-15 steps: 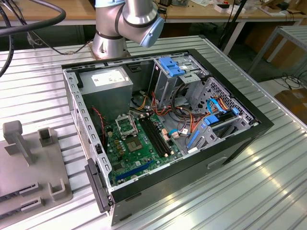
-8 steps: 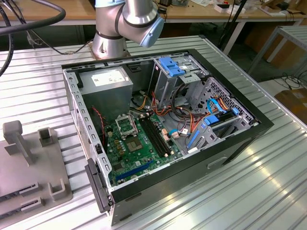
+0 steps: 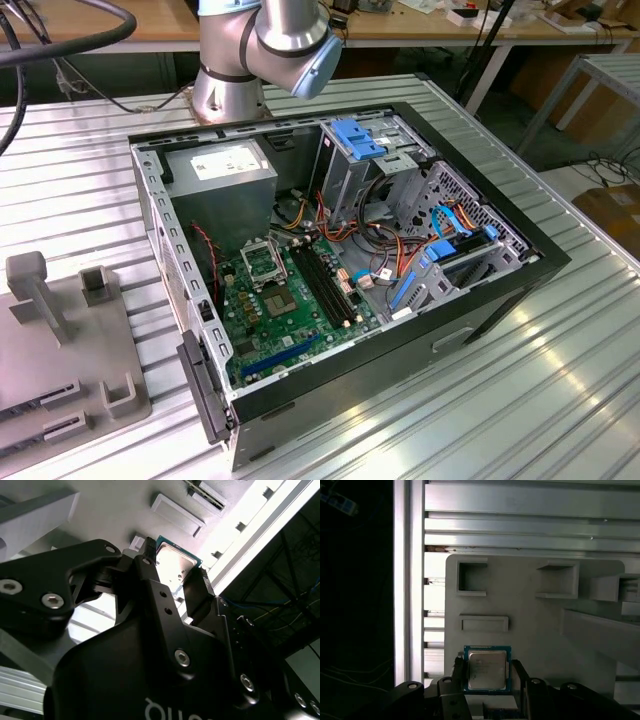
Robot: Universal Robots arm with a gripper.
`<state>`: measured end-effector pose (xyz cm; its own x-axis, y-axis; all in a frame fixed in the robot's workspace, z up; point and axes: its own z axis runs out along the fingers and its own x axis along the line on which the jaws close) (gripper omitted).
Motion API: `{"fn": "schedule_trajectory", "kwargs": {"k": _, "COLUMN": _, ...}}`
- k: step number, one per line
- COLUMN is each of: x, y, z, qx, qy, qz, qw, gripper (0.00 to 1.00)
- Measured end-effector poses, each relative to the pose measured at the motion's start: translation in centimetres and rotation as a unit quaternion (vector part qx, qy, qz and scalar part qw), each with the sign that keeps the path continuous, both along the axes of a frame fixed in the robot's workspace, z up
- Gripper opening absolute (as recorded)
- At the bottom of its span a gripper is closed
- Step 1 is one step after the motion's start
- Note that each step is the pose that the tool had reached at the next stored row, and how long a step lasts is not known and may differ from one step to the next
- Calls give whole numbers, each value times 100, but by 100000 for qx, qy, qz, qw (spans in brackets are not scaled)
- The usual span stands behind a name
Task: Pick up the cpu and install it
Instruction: 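Pick up the cpu and move it towards the insertion slot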
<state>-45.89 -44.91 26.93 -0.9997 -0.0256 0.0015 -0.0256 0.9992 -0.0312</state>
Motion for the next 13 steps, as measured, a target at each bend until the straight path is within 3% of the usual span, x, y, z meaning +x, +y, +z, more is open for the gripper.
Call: {"fn": "schedule_trajectory", "kwargs": {"k": 13, "x": 0, "y": 0, "z": 67, "qx": 3, "qy": -6, "qz": 1, "qw": 100000, "gripper": 47}}
